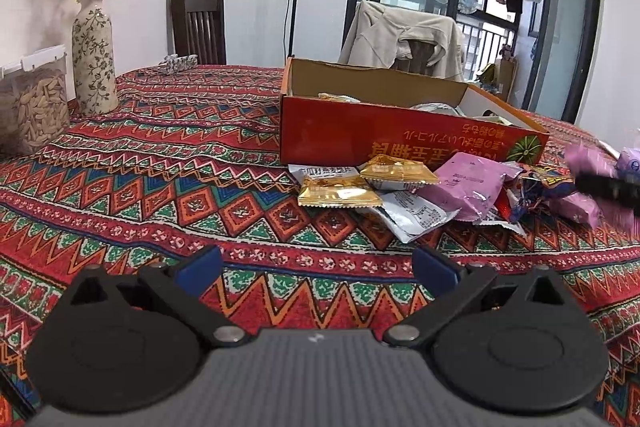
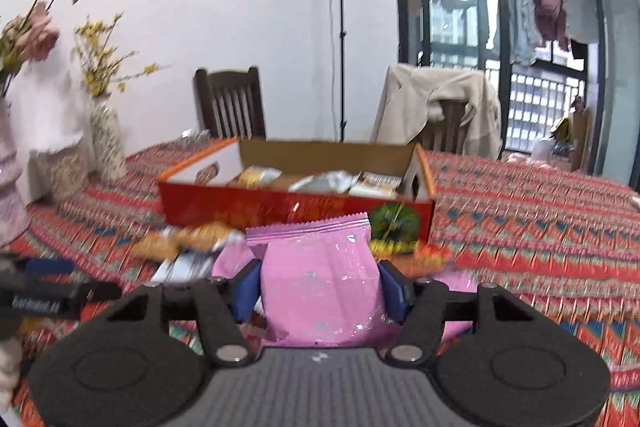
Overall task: Organize snacks
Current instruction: 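Grasp a pink packet with the right gripper while the left gripper grasps a pumpkin-seed oat cracker pack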
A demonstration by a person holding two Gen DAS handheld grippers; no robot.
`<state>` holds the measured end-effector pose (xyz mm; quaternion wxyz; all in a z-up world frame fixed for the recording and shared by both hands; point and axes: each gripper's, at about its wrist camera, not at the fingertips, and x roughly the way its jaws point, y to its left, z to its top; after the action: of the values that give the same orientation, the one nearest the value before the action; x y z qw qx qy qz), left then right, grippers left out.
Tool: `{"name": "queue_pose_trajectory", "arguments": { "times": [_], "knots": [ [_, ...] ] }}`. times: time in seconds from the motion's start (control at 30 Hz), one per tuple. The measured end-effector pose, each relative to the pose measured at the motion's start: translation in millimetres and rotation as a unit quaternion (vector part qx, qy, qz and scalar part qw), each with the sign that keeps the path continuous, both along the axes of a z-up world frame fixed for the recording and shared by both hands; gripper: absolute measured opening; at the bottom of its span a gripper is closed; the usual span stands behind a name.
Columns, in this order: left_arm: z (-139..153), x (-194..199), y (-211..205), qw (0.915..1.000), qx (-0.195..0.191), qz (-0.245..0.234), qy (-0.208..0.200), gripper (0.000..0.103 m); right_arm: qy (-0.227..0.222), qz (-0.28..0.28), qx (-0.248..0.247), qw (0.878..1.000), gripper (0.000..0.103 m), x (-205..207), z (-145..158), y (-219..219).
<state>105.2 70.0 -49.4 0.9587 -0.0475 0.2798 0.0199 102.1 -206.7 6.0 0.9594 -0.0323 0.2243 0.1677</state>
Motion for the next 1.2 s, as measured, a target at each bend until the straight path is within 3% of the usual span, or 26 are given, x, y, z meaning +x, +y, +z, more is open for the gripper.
{"name": "queue_pose_trajectory", "arguments": {
  "times": [0.23, 0.33, 0.5, 0.73, 0.77, 0.83, 0.87, 1.07, 1.2],
  "knots": [
    [23.5, 21.8, -1.6, 0.9992, 0.033, 0.021, 0.003, 0.103, -0.022, -0.017, 0.009, 1.0, 0.061, 33.8, 11.0, 0.7],
    [27.8, 43.7, -3.5, 0.9982, 0.045, 0.03, 0.027, 0.103, -0.025, -0.034, 0.022, 0.999, 0.061, 48.5, 9.1, 1.7],
    [17.8, 83.2, -13.5, 0.9951, 0.062, 0.026, 0.073, 0.103, -0.017, -0.047, 0.064, 0.997, 0.061, 59.6, -8.0, -7.8],
    [6.0, 114.4, -23.9, 0.9925, 0.066, 0.035, 0.098, 0.101, -0.015, -0.065, 0.084, 0.994, 0.061, 56.6, -15.2, -19.5],
    [5.2, 116.6, -23.9, 0.9924, 0.062, 0.041, 0.098, 0.098, -0.012, -0.064, 0.086, 0.994, 0.061, 56.2, -16.4, -20.0],
    [4.7, 118.9, -23.0, 0.9927, 0.053, 0.046, 0.099, 0.077, -0.01, -0.063, 0.089, 0.994, 0.061, 55.9, -17.5, -21.1],
    [3.6, 120.7, -21.2, 0.9927, 0.044, 0.044, 0.104, 0.06, -0.01, -0.062, 0.091, 0.994, 0.061, 55.3, -17.7, -21.5],
    [3.2, 113.1, -6.9, 0.9949, -0.004, 0.04, 0.092, 0.049, -0.015, -0.055, 0.093, 0.994, 0.061, 51.2, -17.1, -21.0],
    [8.1, 99.1, -0.3, 0.9963, -0.002, 0.044, 0.073, 0.048, -0.02, -0.053, 0.093, 0.994, 0.061, 47.4, -15.9, -22.9]
  ]
}}
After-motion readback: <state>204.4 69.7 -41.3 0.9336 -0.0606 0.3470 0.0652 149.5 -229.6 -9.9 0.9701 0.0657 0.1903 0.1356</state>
